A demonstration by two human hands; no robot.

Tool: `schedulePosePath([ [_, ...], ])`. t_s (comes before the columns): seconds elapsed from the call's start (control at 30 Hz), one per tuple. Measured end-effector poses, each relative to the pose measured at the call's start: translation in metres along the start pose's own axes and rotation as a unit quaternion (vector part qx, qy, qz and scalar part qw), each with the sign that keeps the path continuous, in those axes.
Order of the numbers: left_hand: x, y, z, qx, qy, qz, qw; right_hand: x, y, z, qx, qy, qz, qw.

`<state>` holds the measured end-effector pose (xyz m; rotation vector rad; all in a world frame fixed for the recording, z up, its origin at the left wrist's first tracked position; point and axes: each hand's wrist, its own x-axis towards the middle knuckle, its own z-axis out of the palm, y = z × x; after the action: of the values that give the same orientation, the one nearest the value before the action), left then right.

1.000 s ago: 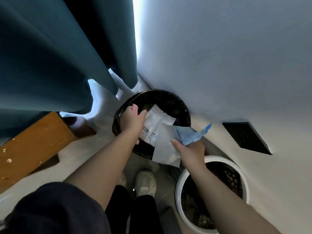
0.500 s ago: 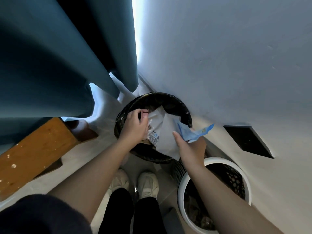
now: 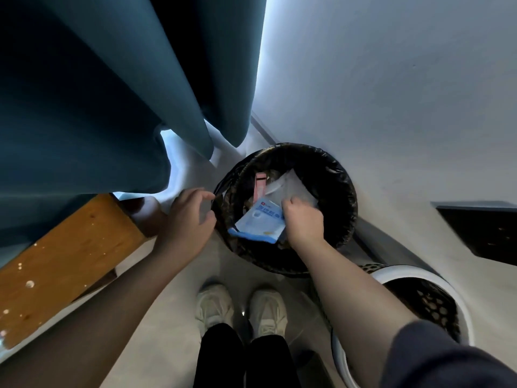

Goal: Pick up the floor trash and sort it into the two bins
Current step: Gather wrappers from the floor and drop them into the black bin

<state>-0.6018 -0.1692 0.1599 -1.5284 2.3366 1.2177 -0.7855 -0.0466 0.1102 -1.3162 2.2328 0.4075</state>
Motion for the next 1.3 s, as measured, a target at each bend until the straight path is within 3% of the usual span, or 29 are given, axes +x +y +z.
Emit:
schedulePosePath([
  [0.2, -0.013, 0.003, 0.002, 0.055, -0.015, 0.048, 0.997, -0.023, 0.019, -0.007, -0.047, -0.086, -0.018, 0.995],
  [0.33, -0.014, 0.022, 0.013, 0.123, -0.061, 0.118, 0.983, -0.034, 0.025, -0.013, -0.027, -0.044, -0.183, 0.982],
  [0.43, -0.013, 0.029, 0.018, 0.145, -0.075, 0.115, 0.98, -0.038, 0.023, -0.008, -0.037, -0.021, -0.275, 0.96],
  [0.5, -0.012, 0.03, 0.018, 0.16, -0.069, 0.118, 0.978, -0.04, 0.025, -0.008, -0.007, -0.021, -0.258, 0.966],
  [0.67, -0.011, 0.03, 0.022, 0.233, -0.078, 0.172, 0.954, -0.048, 0.045, -0.011, 0.12, 0.175, -0.163, 0.963],
  [0.73, -0.009, 0.03, 0.027, 0.276, -0.079, 0.203, 0.936, -0.052, 0.049, -0.008, 0.125, 0.203, -0.113, 0.964],
  [0.8, -0.007, 0.032, 0.03, 0.342, -0.094, 0.225, 0.908, -0.05, 0.046, 0.0, 0.106, 0.128, -0.076, 0.983],
  [0.87, -0.004, 0.036, 0.036, 0.405, -0.129, 0.234, 0.875, -0.045, 0.042, 0.011, 0.073, -0.045, -0.072, 0.994],
  [0.93, 0.001, 0.04, 0.04, 0.468, -0.164, 0.238, 0.835, -0.032, 0.038, 0.014, 0.072, -0.169, -0.068, 0.981],
  [1.03, 0.013, 0.046, 0.048, 0.558, -0.209, 0.238, 0.767, -0.011, 0.031, 0.013, 0.132, -0.189, -0.034, 0.973],
  [1.17, 0.037, 0.056, 0.077, 0.638, -0.24, 0.219, 0.699, 0.014, 0.027, 0.031, 0.047, -0.235, -0.064, 0.969],
  [1.3, 0.058, 0.045, 0.115, 0.661, -0.294, 0.162, 0.671, 0.031, 0.023, 0.059, 0.046, -0.271, -0.064, 0.959],
])
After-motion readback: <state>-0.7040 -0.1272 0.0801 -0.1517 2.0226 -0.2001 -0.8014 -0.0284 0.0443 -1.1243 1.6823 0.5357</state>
